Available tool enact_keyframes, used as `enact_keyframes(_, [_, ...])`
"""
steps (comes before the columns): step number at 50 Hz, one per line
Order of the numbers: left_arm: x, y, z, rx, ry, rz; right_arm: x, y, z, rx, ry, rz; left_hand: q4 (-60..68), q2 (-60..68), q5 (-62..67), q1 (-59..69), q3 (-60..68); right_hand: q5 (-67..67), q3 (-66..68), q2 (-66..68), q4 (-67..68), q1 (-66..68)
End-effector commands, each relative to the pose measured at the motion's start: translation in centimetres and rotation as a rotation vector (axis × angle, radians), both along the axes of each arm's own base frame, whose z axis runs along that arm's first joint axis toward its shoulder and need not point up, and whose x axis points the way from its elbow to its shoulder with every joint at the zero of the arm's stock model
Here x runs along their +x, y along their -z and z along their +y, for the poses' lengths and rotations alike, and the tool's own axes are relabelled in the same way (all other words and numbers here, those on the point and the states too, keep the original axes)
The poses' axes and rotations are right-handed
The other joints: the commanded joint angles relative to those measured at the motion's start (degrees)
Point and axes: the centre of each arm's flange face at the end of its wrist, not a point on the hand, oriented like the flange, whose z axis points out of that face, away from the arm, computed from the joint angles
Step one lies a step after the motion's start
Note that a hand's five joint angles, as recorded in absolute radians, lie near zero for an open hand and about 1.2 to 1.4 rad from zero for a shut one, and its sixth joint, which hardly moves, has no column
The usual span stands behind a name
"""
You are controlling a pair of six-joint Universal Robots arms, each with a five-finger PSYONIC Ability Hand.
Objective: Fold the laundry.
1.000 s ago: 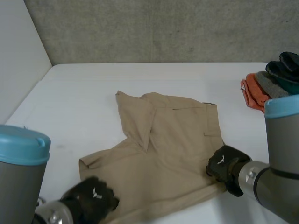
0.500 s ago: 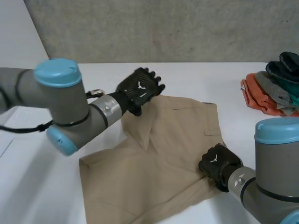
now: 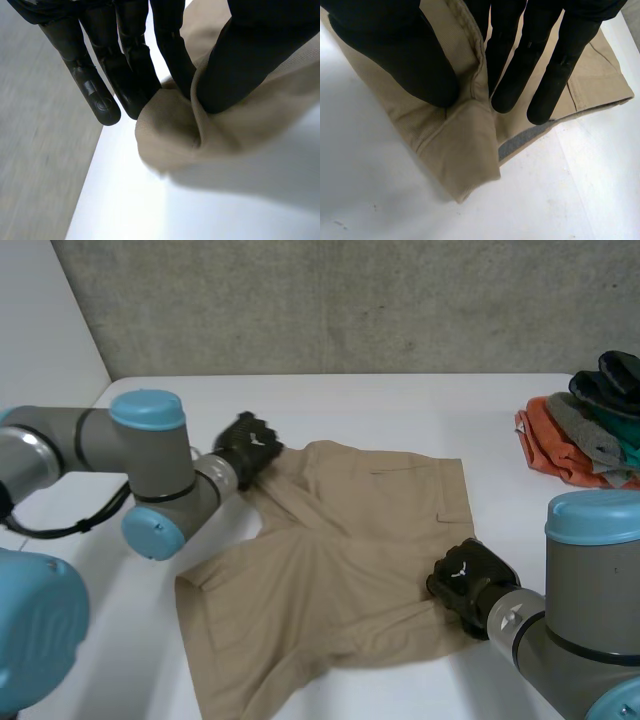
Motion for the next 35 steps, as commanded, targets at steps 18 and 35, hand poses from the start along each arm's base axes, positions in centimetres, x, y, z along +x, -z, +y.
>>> enact_keyframes(18, [5.6, -4.5, 4.2, 0.287, -0.423, 0.263, 1.2, -1.5, -0.9, 0.043, 0.113, -0.213, -37.7, -37.2, -34.5, -36.1, -37.2, 12.0, 11.7, 12.7, 11.3, 15.8])
enact_keyframes(35, [8.9, -8.7, 20.5, 0.436, -0.317, 0.396, 2.0, -3.2, -3.2, 0.043, 0.217, -0.402, -40.1, -39.6, -36.9, -38.4, -39.6, 12.0, 11.7, 12.7, 11.3, 15.8])
